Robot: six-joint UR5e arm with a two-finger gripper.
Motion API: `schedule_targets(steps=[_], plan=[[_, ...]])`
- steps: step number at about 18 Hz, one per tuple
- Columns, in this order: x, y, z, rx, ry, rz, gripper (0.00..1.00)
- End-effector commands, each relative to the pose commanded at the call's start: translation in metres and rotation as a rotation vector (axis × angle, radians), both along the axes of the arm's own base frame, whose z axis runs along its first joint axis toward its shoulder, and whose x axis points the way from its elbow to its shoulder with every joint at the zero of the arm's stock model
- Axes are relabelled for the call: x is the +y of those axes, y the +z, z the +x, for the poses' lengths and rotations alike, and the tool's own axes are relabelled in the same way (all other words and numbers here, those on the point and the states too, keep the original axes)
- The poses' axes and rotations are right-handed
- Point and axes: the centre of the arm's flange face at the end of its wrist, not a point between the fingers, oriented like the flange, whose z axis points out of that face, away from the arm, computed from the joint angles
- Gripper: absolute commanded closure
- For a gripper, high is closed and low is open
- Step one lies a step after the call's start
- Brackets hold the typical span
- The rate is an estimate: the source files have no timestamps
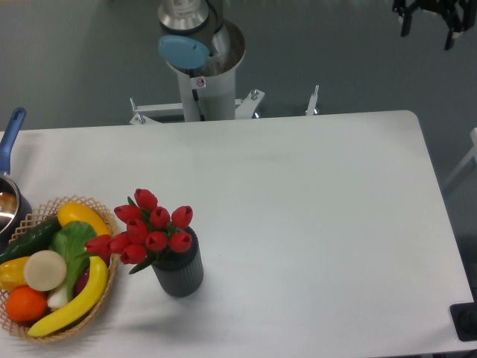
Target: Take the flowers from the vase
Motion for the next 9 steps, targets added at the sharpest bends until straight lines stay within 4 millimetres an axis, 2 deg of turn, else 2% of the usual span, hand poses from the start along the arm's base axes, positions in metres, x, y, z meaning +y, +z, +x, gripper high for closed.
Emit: schedule_targets(steps=[5,9], plan=[[0.001,0.001,0.000,0.001,0.002,0.002,0.00],[0.014,-0.002,0.000,-0.012,0.000,0.039,0.00]])
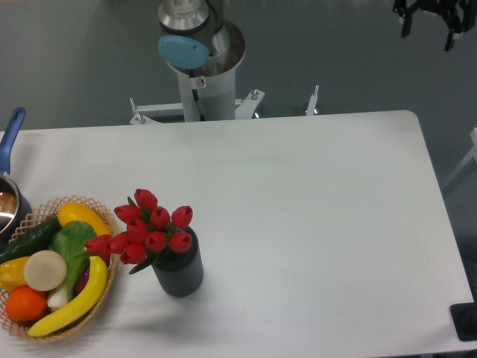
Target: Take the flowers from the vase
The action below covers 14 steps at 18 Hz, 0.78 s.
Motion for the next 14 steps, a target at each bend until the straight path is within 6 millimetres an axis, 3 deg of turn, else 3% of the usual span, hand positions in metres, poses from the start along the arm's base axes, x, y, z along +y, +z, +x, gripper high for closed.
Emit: schedule_targets(steps=[8,14], plan=[[0.025,-0.017,0.009,-0.093,0.164,0.219,0.00],[0.104,-0.031,0.026,-0.206,0.215,0.349,0.00]])
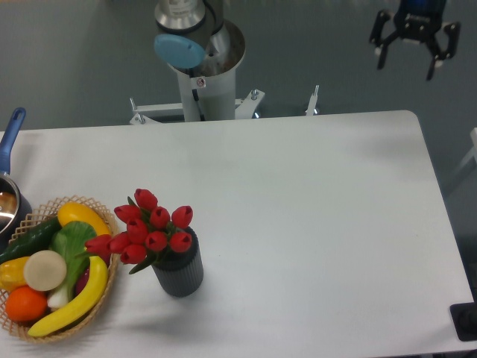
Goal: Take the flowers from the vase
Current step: 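Move the open gripper down toward the red tulips in the vase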
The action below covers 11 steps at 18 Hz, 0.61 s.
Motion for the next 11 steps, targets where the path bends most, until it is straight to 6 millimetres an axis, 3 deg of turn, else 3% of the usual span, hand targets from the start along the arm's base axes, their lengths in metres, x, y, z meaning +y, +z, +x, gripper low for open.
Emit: schedule_targets(steps=[4,7,11], plan=[[0.054,-0.018,0.019,-0.012,0.008,0.025,0.00],[0.084,-0.022,0.034,-0.030,-0.002,0.055,0.00],[0.113,-0.023,0.045,-0.090,-0.066,0.234,0.00]])
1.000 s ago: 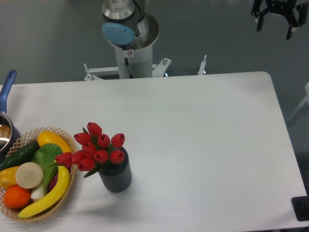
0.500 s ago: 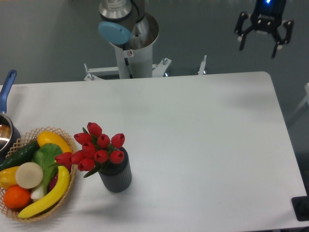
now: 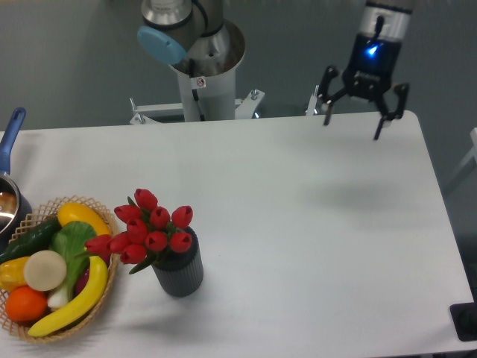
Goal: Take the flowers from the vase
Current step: 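Move the open gripper down toward the red tulips in the vase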
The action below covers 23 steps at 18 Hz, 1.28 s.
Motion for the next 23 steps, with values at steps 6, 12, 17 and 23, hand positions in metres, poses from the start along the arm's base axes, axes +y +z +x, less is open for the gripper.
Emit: schedule_targets(steps=[6,12,17,23], plan=[[0.036,-0.003,0.018,-0.030,-0.091,0.094,0.00],[0.078,-0.004,0.044,-0.009,-0.195,0.169,0.00],[0.098,-0.014,0.068,0.018,-0.283,0.199,0.00],[0.123,-0.033,0.093,0.018,-0.377,0.198,0.00]])
